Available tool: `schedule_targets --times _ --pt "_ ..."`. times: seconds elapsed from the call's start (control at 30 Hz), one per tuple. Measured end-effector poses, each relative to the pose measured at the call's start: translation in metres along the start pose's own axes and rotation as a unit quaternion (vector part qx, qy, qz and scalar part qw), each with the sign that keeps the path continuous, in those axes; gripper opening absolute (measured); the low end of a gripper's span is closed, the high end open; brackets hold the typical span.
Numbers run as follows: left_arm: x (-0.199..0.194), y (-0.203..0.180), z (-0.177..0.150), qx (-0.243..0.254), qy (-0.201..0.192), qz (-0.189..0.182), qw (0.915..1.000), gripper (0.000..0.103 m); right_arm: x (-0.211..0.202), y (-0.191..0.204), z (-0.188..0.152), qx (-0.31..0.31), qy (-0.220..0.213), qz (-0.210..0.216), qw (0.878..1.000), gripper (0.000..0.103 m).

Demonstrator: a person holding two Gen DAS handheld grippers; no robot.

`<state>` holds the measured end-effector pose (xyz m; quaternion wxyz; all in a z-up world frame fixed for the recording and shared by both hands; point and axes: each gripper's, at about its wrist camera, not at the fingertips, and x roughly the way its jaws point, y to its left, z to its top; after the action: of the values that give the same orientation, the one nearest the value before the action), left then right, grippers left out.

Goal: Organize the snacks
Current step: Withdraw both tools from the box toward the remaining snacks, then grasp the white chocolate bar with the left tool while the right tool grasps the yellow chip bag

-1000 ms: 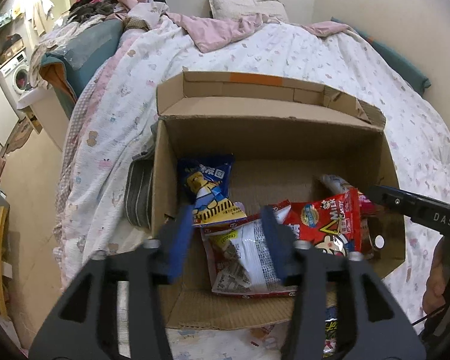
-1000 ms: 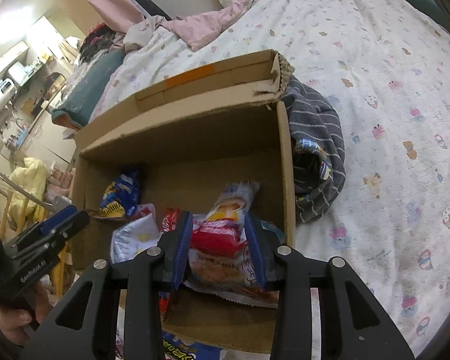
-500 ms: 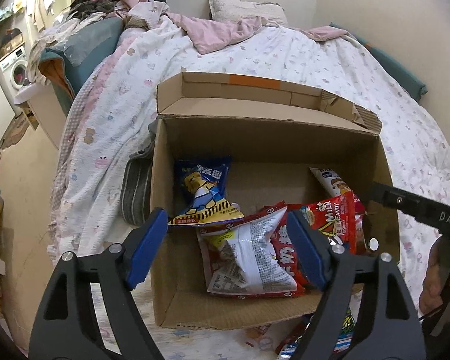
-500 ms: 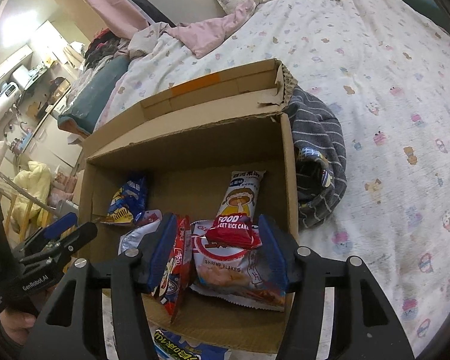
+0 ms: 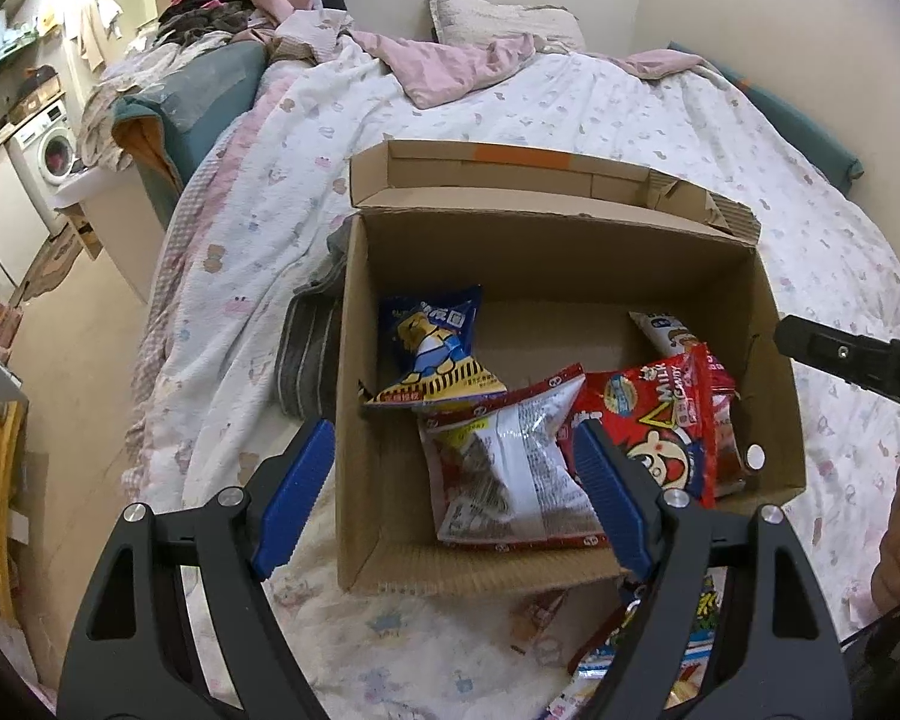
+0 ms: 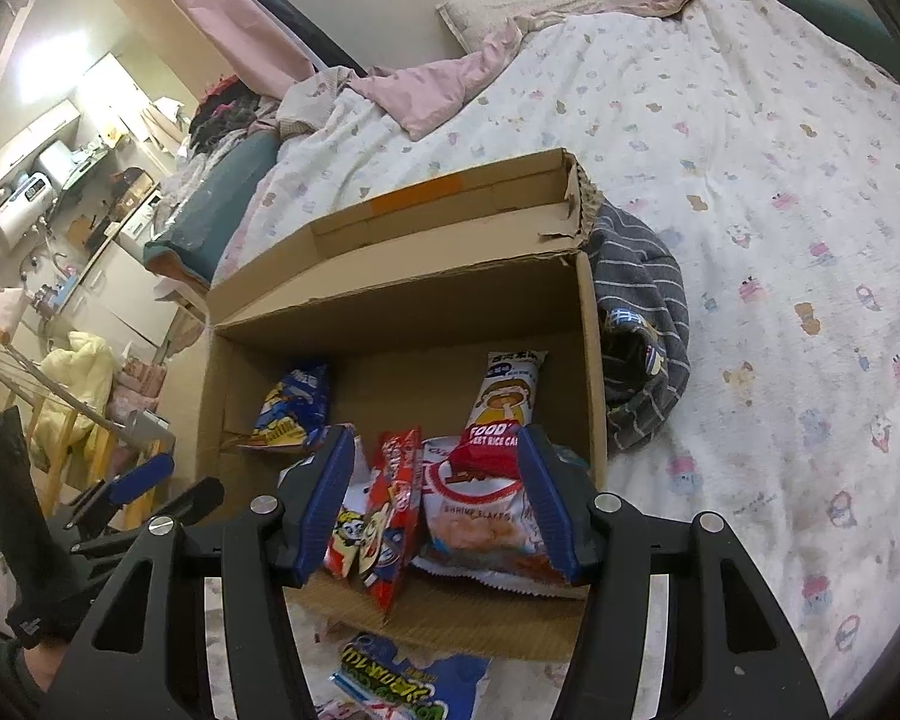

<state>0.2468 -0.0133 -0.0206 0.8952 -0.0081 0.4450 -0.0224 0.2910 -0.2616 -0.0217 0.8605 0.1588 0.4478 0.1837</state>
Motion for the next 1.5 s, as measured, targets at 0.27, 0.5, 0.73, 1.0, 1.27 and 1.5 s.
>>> schedule_targets --times 0.27,0.5,0.73,1.0,1.27,1.5 --pt "-0.018 -0.006 -0.015 -0.001 0.006 0.003 1.0000 0.079 -0.027 0.006 -0.012 0.005 -0.013 0.010 1.000 0.059" --pt "-0.037 -0.005 -0.028 0.001 0.009 0.011 0.9999 0.079 -0.038 0.009 -0.024 0.009 -0.013 0.013 1.000 0.059" --pt "-0.051 0.004 -0.043 -0.003 0.012 0.020 0.9997 0.079 -0.047 0.016 -0.040 0.004 -0.007 0.017 1.000 0.059" --pt "-0.060 0.013 -0.060 -0.017 0.020 0.020 0.9994 0.079 -0.061 0.021 -0.062 0.003 -0.005 0.023 1.000 0.059" --pt "-0.065 0.018 -0.075 -0.031 0.024 0.012 0.9991 0.079 -0.064 0.023 -0.092 0.003 0.017 0.014 1.000 0.059" --pt "-0.061 0.022 -0.088 -0.028 0.043 0.010 0.9986 0.079 -0.062 0.020 -0.116 0.021 0.037 0.008 0.999 0.059"
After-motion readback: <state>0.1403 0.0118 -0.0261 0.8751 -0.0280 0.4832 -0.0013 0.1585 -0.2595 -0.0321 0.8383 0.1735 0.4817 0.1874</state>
